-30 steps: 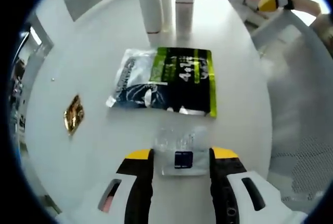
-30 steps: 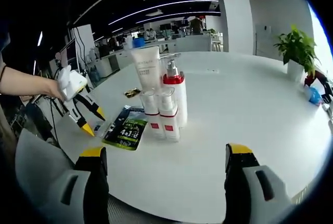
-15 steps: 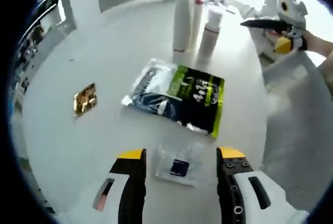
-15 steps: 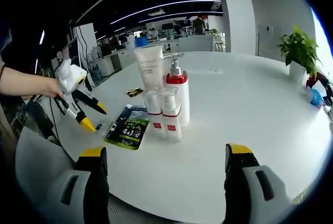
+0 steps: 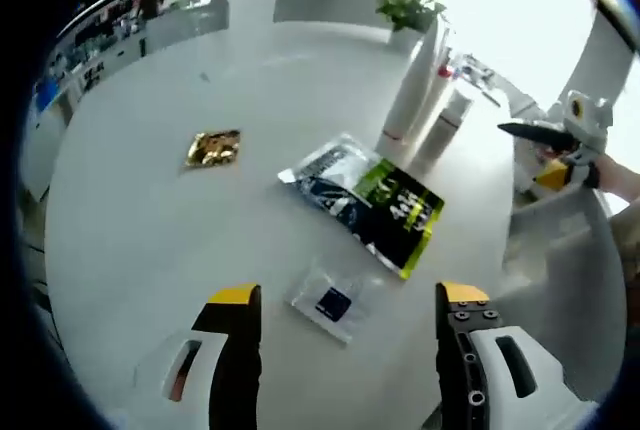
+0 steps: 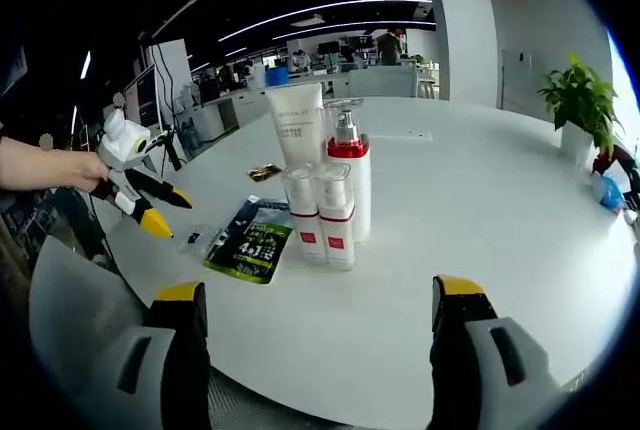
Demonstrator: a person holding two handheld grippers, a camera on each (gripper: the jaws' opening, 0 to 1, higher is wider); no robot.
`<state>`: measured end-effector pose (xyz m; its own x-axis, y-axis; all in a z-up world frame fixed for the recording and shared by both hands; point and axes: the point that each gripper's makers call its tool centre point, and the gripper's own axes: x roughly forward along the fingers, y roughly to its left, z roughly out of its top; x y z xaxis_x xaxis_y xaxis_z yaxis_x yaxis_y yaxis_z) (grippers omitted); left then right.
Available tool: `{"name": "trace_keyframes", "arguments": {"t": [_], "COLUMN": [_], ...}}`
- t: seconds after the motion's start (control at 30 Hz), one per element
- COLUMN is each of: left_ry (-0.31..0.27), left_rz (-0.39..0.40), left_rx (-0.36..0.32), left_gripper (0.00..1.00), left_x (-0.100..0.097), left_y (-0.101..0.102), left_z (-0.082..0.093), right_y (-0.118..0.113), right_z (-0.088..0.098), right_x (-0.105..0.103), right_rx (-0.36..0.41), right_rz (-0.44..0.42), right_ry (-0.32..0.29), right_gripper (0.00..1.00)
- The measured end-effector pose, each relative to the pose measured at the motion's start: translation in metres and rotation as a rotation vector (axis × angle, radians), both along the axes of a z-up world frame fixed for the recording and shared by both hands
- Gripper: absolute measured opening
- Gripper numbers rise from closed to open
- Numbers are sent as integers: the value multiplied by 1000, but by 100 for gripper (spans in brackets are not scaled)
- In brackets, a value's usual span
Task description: Arrange the skincare products in the storage area until every visible bottle or jar stands upright without overlapping.
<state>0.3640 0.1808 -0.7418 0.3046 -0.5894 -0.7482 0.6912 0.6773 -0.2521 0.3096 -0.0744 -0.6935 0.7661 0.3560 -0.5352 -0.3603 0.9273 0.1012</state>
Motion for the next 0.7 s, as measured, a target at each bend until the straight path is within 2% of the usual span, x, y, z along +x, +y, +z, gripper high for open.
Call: {"name": "trace_keyframes", "arguments": {"t": [0.1, 0.27, 0.6, 0.7], "left_ry": [2, -19, -94, -107], "left_rz": [47, 77, 179, 232], "left_rx": [-7, 14, -14, -44], "left_gripper": [75, 82, 92, 93], "left_x": [-6, -15, -31, -40], "left_y": [7, 17, 27, 30], "left_z": [1, 3, 17, 21], "right_y": [1, 3, 3, 4], "right_z": [-1, -2, -1, -1], "right_x": [-1, -3, -3, -4], "right_rx": [-5, -13, -17, -18], "right_rz": [7, 19, 22, 24], "right_ry": [2, 1, -4, -3], "right_gripper": [93, 93, 93, 93]}}
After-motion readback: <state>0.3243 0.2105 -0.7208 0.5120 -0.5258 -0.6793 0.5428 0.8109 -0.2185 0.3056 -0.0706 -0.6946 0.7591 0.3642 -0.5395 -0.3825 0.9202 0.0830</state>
